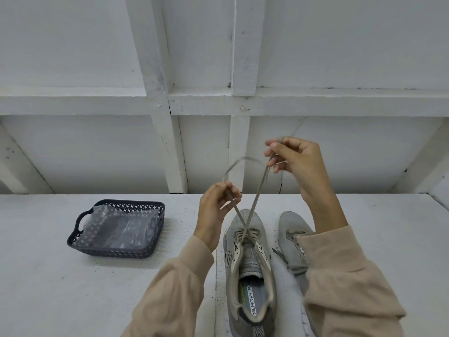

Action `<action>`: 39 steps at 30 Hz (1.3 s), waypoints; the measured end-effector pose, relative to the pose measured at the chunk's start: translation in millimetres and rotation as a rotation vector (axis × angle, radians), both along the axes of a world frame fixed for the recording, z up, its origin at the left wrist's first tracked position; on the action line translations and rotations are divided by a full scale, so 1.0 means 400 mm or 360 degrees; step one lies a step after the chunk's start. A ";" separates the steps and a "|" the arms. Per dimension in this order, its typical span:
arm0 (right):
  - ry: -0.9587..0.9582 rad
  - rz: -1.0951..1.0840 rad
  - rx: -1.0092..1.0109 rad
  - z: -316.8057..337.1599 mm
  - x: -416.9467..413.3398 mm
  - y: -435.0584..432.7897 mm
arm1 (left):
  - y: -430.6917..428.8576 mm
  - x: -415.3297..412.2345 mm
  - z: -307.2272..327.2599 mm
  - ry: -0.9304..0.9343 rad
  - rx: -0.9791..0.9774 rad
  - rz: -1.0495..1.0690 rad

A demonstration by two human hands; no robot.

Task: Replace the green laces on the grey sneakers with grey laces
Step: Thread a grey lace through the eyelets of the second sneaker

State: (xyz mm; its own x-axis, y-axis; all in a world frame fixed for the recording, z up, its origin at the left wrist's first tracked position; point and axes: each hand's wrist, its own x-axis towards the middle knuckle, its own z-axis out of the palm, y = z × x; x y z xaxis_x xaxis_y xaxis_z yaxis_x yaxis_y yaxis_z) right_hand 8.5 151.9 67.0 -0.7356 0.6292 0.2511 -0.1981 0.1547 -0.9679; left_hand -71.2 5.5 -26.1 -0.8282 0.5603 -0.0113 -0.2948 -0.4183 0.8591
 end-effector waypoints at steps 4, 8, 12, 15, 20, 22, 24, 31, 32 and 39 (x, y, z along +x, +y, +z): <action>0.0135 0.0026 -0.0070 0.037 0.008 0.014 | -0.013 -0.016 0.073 0.0049 0.0184 -0.0010; 0.0288 0.0045 -0.0130 0.068 0.011 0.016 | -0.020 -0.022 0.144 0.0223 0.0223 0.0011; 0.0339 0.0181 -0.0227 0.074 0.003 -0.009 | -0.009 -0.005 0.163 0.0535 -0.0025 -0.0030; 0.0331 0.0261 -0.0288 0.063 -0.009 -0.026 | 0.018 0.020 0.155 0.0666 -0.0224 -0.0133; 0.0297 0.0232 -0.0348 0.047 -0.005 -0.019 | 0.040 0.047 0.132 0.0764 -0.0384 -0.0047; 0.0312 0.0246 -0.0396 0.045 0.000 -0.013 | 0.049 0.044 0.124 0.0750 -0.0407 0.0024; 0.0318 0.0280 -0.0449 0.041 0.001 -0.012 | 0.060 0.039 0.121 0.0795 -0.0409 0.0052; 0.0296 0.0252 -0.0524 0.024 0.005 0.002 | 0.071 0.036 0.101 0.0868 -0.0464 -0.0047; 0.0320 0.0216 -0.0540 0.025 0.008 0.012 | 0.064 0.032 0.089 0.0840 -0.0490 -0.0060; 0.0377 0.0115 -0.0509 -0.002 0.026 0.043 | 0.018 -0.002 -0.014 0.0683 -0.0801 -0.0083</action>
State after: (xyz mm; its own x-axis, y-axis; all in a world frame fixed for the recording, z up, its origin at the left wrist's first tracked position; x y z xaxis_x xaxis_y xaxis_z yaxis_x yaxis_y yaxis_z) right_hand 18.9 169.1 66.1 -0.7260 0.6520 0.2186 -0.4206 -0.1695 -0.8913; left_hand -72.1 12.6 -31.8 -0.7893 0.6125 0.0426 0.1084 0.0707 0.9916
